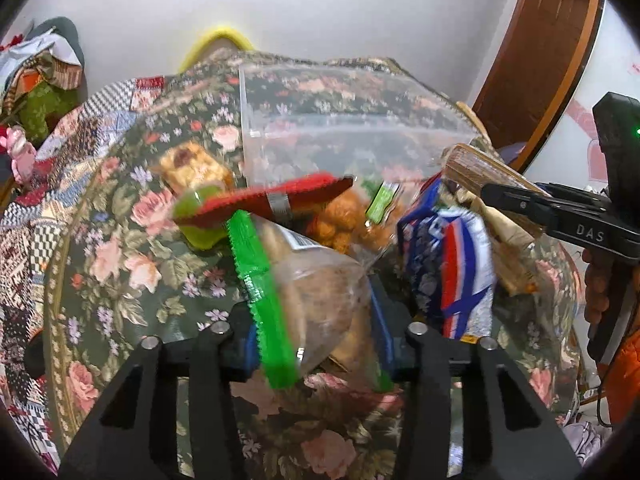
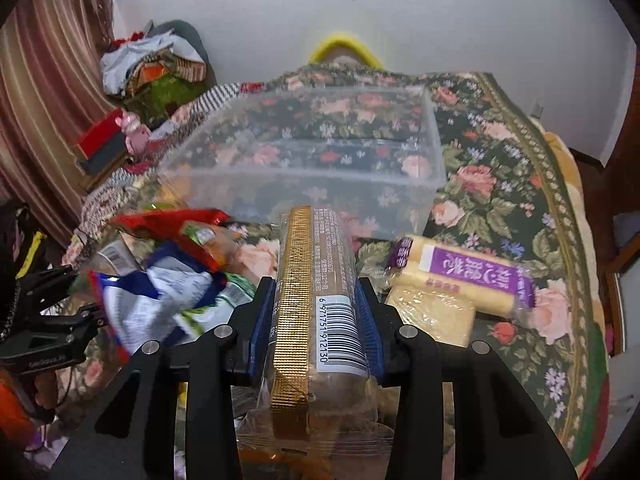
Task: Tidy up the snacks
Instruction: 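Carry the cookie bag and gold bar into the clear box with both tools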
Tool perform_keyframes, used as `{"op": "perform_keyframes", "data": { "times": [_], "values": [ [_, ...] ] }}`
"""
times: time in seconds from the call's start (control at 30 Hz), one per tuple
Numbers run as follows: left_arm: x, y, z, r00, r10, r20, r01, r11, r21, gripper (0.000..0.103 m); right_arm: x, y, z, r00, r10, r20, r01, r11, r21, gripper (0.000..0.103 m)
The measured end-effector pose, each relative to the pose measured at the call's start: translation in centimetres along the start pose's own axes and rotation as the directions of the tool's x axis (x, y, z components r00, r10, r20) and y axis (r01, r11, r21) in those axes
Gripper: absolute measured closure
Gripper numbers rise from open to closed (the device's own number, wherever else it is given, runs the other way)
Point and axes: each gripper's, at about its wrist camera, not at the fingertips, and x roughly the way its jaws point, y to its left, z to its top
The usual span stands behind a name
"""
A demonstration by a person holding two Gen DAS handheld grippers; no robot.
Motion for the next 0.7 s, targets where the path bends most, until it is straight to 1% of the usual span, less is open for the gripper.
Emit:
{"op": "perform_keyframes", "data": {
  "times": [0.3,0.53,0.7],
  "values": [
    [-3.8,-1.2,1.2,0.996,0.011,0.087,-0.013,1.0,0.021,0.062,-3.5,0.7,0.8,0.995,-0.003,0.1,0.002,1.0,0.012,0.066],
    [-6.7,-2.0,3.9,0.98,0.023,0.196,-0.031,0.999,0.039,0.062,-5.5,0.9,1.5,0.984,-0.004,0.175,-0.001,1.0,0.029,0.066],
    [-7.1,-1.9,6.4,0.97,0.017,0.242,-0.026,0.999,0.035,0.062,-6.2,1.0,2.4,0.977,-0.008,0.213,-0.001,0.999,0.044,0.066]
  ]
}}
